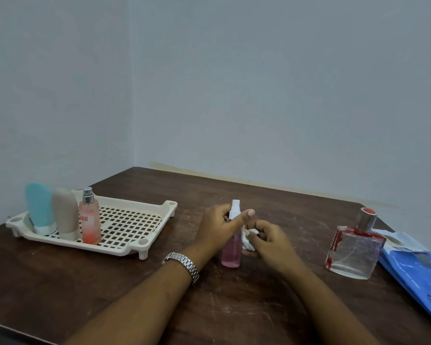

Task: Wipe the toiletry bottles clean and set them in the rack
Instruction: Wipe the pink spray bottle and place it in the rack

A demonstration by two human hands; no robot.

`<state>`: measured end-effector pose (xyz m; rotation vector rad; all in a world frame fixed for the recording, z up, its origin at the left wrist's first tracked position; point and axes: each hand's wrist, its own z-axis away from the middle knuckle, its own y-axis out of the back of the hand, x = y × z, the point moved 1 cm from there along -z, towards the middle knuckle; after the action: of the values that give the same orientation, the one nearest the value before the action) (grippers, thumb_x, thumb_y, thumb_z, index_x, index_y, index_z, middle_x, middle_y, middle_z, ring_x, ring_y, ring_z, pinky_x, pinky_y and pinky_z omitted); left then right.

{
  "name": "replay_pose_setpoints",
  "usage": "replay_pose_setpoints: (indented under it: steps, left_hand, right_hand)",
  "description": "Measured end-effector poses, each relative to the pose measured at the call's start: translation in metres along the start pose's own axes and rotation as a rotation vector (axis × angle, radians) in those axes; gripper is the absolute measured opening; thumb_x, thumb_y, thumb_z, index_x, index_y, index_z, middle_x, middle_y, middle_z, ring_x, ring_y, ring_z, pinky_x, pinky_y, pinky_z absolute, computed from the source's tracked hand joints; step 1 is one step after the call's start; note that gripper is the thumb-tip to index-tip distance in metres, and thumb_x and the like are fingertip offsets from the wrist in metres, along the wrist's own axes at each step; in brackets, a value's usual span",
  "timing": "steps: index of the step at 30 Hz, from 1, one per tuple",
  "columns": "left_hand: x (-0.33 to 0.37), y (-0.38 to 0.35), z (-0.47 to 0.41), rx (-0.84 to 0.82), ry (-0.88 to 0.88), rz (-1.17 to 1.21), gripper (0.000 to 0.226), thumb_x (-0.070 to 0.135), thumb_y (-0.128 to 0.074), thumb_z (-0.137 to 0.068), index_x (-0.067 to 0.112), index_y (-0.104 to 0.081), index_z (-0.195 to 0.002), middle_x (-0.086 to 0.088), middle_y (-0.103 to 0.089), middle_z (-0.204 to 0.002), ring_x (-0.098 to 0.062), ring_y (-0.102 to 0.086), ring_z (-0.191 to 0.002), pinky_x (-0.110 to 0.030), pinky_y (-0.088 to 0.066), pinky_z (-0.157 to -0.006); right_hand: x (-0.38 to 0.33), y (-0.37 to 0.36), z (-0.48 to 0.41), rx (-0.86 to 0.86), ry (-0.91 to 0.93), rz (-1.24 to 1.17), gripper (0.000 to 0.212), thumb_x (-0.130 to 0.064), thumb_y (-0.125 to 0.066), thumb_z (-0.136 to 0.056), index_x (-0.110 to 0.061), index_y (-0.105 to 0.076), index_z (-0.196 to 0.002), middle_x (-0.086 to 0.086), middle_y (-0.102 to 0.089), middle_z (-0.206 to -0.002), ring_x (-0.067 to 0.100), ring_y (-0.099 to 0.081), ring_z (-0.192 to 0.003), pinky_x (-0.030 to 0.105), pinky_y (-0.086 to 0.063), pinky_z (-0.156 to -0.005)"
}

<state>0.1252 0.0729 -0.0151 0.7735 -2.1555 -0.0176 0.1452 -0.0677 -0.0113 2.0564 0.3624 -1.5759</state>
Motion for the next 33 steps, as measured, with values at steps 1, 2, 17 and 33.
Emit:
replay_pose_setpoints:
  steps: [1, 2, 17, 33]
  left_hand:
    - [0.001, 0.0, 0.001, 0.002, 0.003, -0.004, 0.049, 0.063, -0.057, -0.076, 0.017, -0.052, -0.059, 0.003, -0.048, -0.052, -0.009, -0.043, -0.047, -0.024, -0.034, -0.047]
    - [0.003, 0.001, 0.001, 0.006, 0.004, -0.005, 0.044, 0.059, -0.058, -0.079, 0.021, -0.052, -0.059, 0.005, -0.05, -0.052, -0.009, -0.044, -0.047, -0.025, -0.034, -0.048]
    - [0.018, 0.012, -0.001, 0.29, 0.076, 0.208, 0.035, 0.022, -0.053, -0.095, 0.008, -0.053, -0.062, -0.002, -0.048, -0.055, -0.011, -0.046, -0.05, -0.023, -0.038, -0.049]
    - [0.028, 0.009, 0.003, 0.275, 0.369, 0.352, 0.028, 0.019, -0.052, -0.096, 0.011, -0.053, -0.069, -0.006, -0.051, -0.066, -0.017, -0.049, -0.063, -0.025, -0.04, -0.057]
  right_hand:
    - [0.0, 0.0, 0.0, 0.026, 0.024, 0.034, 0.012, -0.012, -0.051, -0.094, -0.009, -0.063, -0.096, 0.009, -0.07, -0.091, 0.018, -0.069, -0.082, 0.035, -0.058, -0.072]
    - [0.0, 0.0, 0.0, 0.053, 0.053, 0.066, 0.012, -0.011, -0.053, -0.093, -0.011, -0.065, -0.094, 0.006, -0.07, -0.089, 0.017, -0.069, -0.08, 0.035, -0.058, -0.071]
    - [-0.006, 0.0, 0.0, 0.033, 0.132, -0.048, 0.008, -0.009, -0.06, -0.087, -0.011, -0.068, -0.087, 0.005, -0.072, -0.084, 0.02, -0.067, -0.077, 0.038, -0.057, -0.071]
    - [-0.007, -0.002, 0.003, 0.076, 0.196, -0.081, 0.006, -0.011, -0.062, -0.085, -0.009, -0.068, -0.086, 0.005, -0.072, -0.088, 0.019, -0.068, -0.082, 0.031, -0.058, -0.069]
